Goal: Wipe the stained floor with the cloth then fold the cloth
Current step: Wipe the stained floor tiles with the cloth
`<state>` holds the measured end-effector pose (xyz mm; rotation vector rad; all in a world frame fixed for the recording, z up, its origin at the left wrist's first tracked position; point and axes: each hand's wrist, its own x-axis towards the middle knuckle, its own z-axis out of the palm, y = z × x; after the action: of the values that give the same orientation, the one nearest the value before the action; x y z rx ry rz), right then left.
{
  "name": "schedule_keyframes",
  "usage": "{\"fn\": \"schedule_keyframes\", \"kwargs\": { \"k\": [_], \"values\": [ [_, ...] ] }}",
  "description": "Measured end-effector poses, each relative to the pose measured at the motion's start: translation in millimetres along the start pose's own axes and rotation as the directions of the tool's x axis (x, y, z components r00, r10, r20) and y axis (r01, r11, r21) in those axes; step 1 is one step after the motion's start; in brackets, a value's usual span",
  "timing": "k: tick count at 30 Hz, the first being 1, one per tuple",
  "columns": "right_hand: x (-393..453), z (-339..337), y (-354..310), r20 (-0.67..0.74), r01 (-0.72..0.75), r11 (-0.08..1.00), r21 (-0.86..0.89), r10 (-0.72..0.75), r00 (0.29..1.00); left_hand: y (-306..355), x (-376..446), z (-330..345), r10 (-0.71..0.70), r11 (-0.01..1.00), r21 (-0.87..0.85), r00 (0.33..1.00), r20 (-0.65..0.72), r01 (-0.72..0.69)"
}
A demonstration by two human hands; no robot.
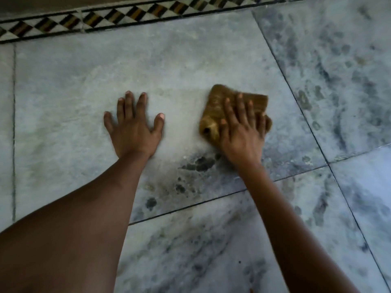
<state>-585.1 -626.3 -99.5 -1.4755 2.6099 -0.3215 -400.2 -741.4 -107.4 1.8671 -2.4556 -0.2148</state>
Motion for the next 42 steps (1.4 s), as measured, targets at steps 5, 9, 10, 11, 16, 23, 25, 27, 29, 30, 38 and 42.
{"fn": "schedule_keyframes", "kwargs": {
  "k": [5, 9, 10, 11, 16, 23, 25, 27, 29, 30, 38, 42],
  "values": [
    [76.4, -2.1, -3.5, 0.051, -0.119, 0.993, 0.027, 0.117, 0.992, -0.9, -0.6, 0.6, 0.002, 1.0, -0.016, 1.0, -0.003, -0.002],
    [43.8, 3.9, -15.0, 0.052, 0.061, 0.998, 0.021, -0.062, 0.997, 0.4, 1.5, -0.8, -0.009, 1.0, -0.013, 1.0, 0.004, 0.009],
    [18.5, 5.1, -15.4, 0.052, 0.135, 0.991, 0.027, -0.136, 0.989, -0.3, 0.6, -1.4, -0.019, 1.0, -0.008, 1.0, 0.01, 0.019],
    [-8.1, 4.8, -14.2, 0.046, 0.186, 0.982, 0.041, -0.188, 0.981, 0.0, 0.7, -2.2, -0.026, 1.0, -0.006, 1.0, 0.014, 0.026],
    [-96.1, -1.0, -0.1, 0.039, 0.141, 0.989, 0.052, -0.143, 0.989, 3.1, -0.6, -13.2, -0.032, 0.992, -0.122, 0.995, 0.094, 0.043],
    [-82.8, 2.8, -27.7, 0.114, 0.035, 0.999, -0.002, -0.034, 0.993, -90.2, -63.1, -56.9, -0.01, 0.948, -0.319, 1.0, -0.029, 0.001],
    [-84.5, 6.8, -56.8, 0.139, 0.122, 0.993, -0.002, -0.12, 0.983, -127.3, -93.0, -52.0, -0.066, 0.989, -0.131, 0.995, 0.075, 0.075],
    [-98.6, 16.1, -93.2, 0.146, 0.246, 0.969, 0.022, -0.246, 0.958, -143.4, -110.1, -38.1, -0.108, 0.993, -0.038, 0.981, 0.163, 0.116],
    [-123.2, 25.4, -120.1, 0.133, 0.334, 0.94, 0.067, -0.34, 0.931, -146.7, -116.0, -26.6, -0.096, 0.995, 0.002, 0.988, 0.121, 0.097],
    [-135.7, 27.0, -124.9, 0.127, 0.371, 0.925, 0.08, -0.379, 0.917, -146.5, -116.9, -23.4, -0.091, 0.996, 0.013, 0.992, 0.091, 0.09],
    [-136.7, 14.7, -65.1, -0.009, 0.154, 0.988, 0.007, -0.154, 0.988, -145.5, -117.7, -20.3, -0.074, 0.997, 0.017, 0.997, 0.025, 0.073],
    [-77.9, 15.3, -93.4, 0.133, -0.042, 0.998, 0.053, 0.035, 0.991, -147.2, -117.4, -18.9, -0.078, 0.997, -0.003, 0.997, -0.006, 0.078]
  ]
}}
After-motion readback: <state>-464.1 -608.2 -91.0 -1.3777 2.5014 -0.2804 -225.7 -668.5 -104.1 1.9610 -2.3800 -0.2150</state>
